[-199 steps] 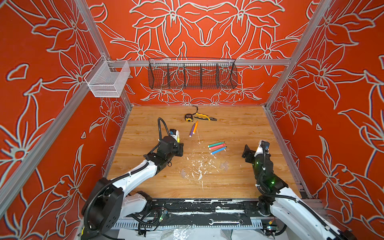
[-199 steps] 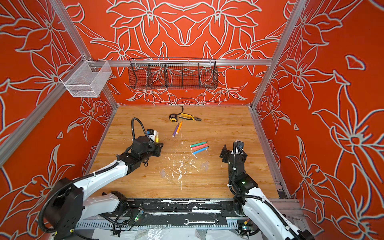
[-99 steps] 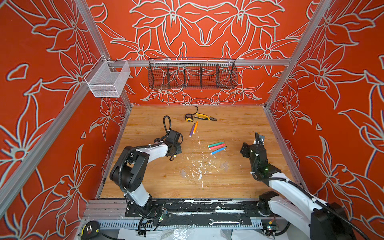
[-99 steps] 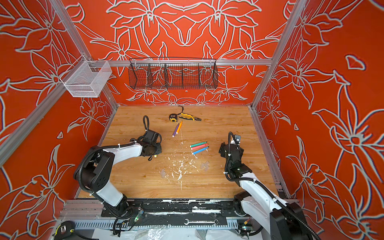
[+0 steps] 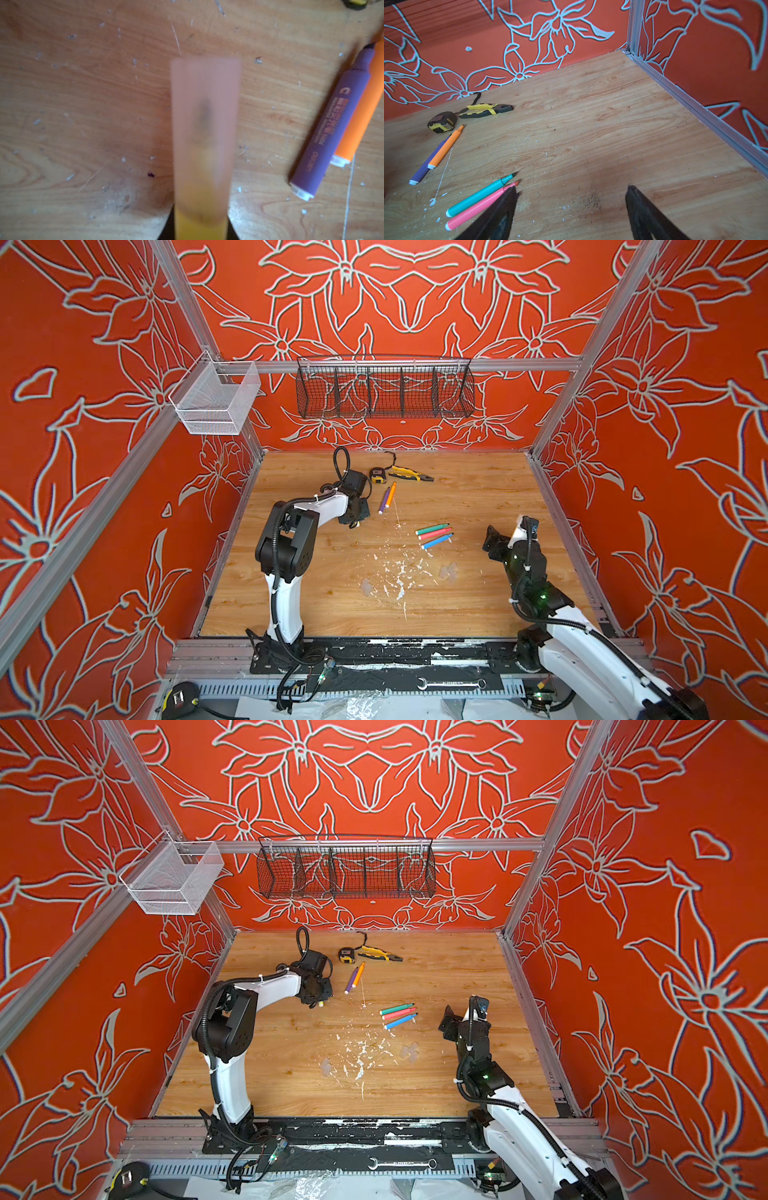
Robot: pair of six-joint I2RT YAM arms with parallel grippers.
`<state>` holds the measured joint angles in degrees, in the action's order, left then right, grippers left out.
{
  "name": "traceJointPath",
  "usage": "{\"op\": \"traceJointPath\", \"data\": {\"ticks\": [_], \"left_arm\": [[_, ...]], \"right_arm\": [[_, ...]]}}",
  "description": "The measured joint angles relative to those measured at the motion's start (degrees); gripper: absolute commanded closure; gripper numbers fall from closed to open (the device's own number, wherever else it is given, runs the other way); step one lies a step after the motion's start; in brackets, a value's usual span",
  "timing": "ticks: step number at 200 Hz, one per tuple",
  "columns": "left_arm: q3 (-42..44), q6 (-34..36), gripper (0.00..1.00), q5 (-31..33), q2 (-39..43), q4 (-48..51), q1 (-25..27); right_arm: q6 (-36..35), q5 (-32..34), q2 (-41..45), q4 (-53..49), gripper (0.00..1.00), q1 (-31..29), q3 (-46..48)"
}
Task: Insert the pens into the pen caps
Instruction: 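Lay the capped yellow highlighter on the table and release it with the left gripper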
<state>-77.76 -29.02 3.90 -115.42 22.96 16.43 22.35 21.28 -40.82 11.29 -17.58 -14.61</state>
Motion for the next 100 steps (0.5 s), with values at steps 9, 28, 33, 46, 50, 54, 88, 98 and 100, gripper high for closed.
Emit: {"op": "traceJointPath", "data": {"ticks": [9,28,33,46,50,54,88,98,100], "left_arm": [[-0.3,0.0,0.87,-0.1,-0.1,0.6,-0.1],[-0.9,0.2,0.71,-0.4,-0.2,2.1,-0.2],[-1.1,0.5,0.62,-0.5,-0.2,2.6,-0.2],[-1.9,0.5,0.37,-0.6,-0.2,4.1,-0.3],[-2.1,0.4,0.32,-0.6,-0.2,4.5,-0.3],[-2.3,0.6,0.26,-0.5,-0.1,5.0,-0.3],[-2.4,0.4,0.15,0.6,4.4,8.6,-0.3],[-2.4,0.2,0.14,1.0,7.0,9.2,-0.3],[-2.4,0.1,0.14,1.1,7.9,9.5,-0.3]], "right_arm": [[0.0,-0.2,-0.2,0.0,0.16,0.0,0.0],[0.0,-0.3,-0.8,0.0,0.16,0.0,0.0],[0.0,-0.3,-1.0,0.0,0.16,0.0,0.0],[0.0,-0.4,-1.3,0.0,0.16,0.0,0.0],[0.0,-0.4,-1.4,0.0,0.16,0.0,0.0],[0.0,-0.4,-1.4,0.0,0.16,0.0,0.0],[0.0,-0.9,-1.9,0.0,0.17,0.0,0.0],[0.0,-0.9,-1.9,0.1,0.17,0.0,0.0],[0.0,-0.9,-1.9,0.1,0.17,0.0,0.0]]}}
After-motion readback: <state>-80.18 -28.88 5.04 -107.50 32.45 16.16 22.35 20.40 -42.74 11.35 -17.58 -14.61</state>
